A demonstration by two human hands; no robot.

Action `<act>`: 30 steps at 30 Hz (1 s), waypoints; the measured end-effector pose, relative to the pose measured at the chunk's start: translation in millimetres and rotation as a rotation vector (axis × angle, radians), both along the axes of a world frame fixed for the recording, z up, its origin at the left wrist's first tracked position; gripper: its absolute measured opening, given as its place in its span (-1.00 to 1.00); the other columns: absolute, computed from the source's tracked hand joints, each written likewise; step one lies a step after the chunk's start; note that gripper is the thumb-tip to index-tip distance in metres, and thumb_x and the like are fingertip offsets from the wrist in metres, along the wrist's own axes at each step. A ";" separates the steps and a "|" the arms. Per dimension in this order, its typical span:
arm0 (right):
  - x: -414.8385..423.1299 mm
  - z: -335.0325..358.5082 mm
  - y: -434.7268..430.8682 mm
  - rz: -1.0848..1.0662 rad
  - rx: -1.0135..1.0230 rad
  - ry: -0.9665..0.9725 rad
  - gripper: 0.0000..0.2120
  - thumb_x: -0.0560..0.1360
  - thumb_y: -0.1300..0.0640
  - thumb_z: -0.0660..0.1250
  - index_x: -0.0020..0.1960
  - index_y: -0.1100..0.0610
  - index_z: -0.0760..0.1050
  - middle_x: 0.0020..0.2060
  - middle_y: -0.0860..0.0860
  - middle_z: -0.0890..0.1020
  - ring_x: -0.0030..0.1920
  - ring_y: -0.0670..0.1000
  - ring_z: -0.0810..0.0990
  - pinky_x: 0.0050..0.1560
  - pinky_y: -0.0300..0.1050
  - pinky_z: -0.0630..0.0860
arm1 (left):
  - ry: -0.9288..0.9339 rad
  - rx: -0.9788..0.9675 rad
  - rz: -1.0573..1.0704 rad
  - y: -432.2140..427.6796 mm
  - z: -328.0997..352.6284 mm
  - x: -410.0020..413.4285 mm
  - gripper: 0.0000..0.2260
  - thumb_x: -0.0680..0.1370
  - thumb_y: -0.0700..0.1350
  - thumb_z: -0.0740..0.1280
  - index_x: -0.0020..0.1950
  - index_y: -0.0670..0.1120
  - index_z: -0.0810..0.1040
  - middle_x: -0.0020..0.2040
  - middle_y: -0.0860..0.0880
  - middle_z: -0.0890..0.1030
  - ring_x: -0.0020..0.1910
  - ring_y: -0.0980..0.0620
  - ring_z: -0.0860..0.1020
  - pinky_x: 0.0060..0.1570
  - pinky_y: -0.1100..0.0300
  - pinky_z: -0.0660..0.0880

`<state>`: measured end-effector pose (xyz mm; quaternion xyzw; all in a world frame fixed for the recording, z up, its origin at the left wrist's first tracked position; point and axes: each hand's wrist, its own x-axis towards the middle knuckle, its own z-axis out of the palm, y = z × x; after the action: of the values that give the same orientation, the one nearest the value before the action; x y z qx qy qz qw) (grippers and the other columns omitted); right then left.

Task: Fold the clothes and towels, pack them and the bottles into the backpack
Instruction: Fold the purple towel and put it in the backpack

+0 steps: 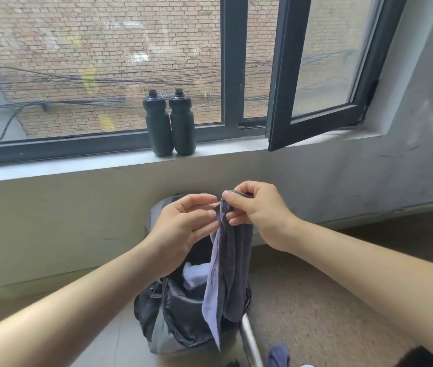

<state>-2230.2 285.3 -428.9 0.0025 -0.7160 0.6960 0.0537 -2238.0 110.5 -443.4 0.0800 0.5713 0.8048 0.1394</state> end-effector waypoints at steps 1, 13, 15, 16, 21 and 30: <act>0.0 0.1 -0.1 0.004 -0.031 -0.014 -0.87 0.56 0.23 0.43 -0.06 0.29 0.53 -0.38 0.03 0.64 -0.39 -0.01 0.65 -0.33 -0.22 0.63 | 0.042 -0.019 0.001 0.5 -1.0 1.3 -0.75 0.48 -0.42 0.45 0.10 -0.18 0.61 0.08 -0.19 0.71 -0.03 -0.06 0.71 0.06 0.13 0.67; -0.6 1.6 5.1 -0.007 0.055 -0.135 -0.79 0.53 0.33 0.34 -0.27 0.19 0.46 -0.46 0.09 0.53 -0.50 0.05 0.52 -0.44 -0.15 0.53 | 0.257 -0.269 0.257 2.0 -7.2 -0.6 -0.82 0.51 -0.33 0.51 0.07 -0.15 0.68 -0.07 -0.13 0.77 -0.06 -0.01 0.72 0.04 0.11 0.64; -0.1 2.3 12.0 -0.005 0.432 -0.156 -0.78 0.49 0.21 0.39 -0.31 0.14 0.46 -0.49 0.00 0.48 -0.53 0.01 0.42 -0.47 -0.20 0.39 | 0.294 -0.324 0.295 -0.7 -6.7 -2.2 -0.85 0.50 -0.32 0.51 0.01 -0.14 0.68 -0.15 -0.06 0.77 -0.16 0.09 0.70 -0.07 0.25 0.59; -0.3 3.4 15.7 -0.002 0.629 -0.164 -0.80 0.47 0.13 0.41 -0.29 0.12 0.48 -0.45 -0.03 0.50 -0.48 0.00 0.45 -0.45 -0.20 0.40 | 0.305 -0.336 0.290 -1.9 -6.1 -2.3 -0.86 0.51 -0.33 0.51 0.00 -0.13 0.68 -0.17 -0.04 0.76 -0.19 0.11 0.69 -0.10 0.30 0.57; -2.2 3.9 22.3 0.064 0.994 0.063 -0.68 0.41 -0.07 0.47 0.14 -0.13 0.54 0.04 -0.09 0.56 0.14 0.00 0.52 0.17 0.01 0.52 | 0.396 -0.411 0.125 -7.0 -1.5 -0.9 -0.84 0.53 -0.38 0.45 0.02 -0.15 0.65 -0.10 -0.11 0.77 -0.11 0.03 0.73 -0.02 0.23 0.60; 1.7 -0.8 15.0 0.423 0.570 0.044 -0.84 0.59 0.14 0.41 0.02 0.24 0.66 -0.14 0.10 0.70 -0.13 -0.09 0.59 -0.03 -0.13 0.52 | 0.516 -0.427 0.103 -8.3 3.1 1.0 -0.83 0.51 -0.42 0.45 -0.05 -0.16 0.65 -0.15 -0.11 0.77 -0.18 0.00 0.73 -0.10 0.18 0.63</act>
<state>-2228.4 300.3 -429.7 0.1809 -0.8637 0.4638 -0.0790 -2236.9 102.2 -440.3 0.2209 0.7466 0.6264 -0.0370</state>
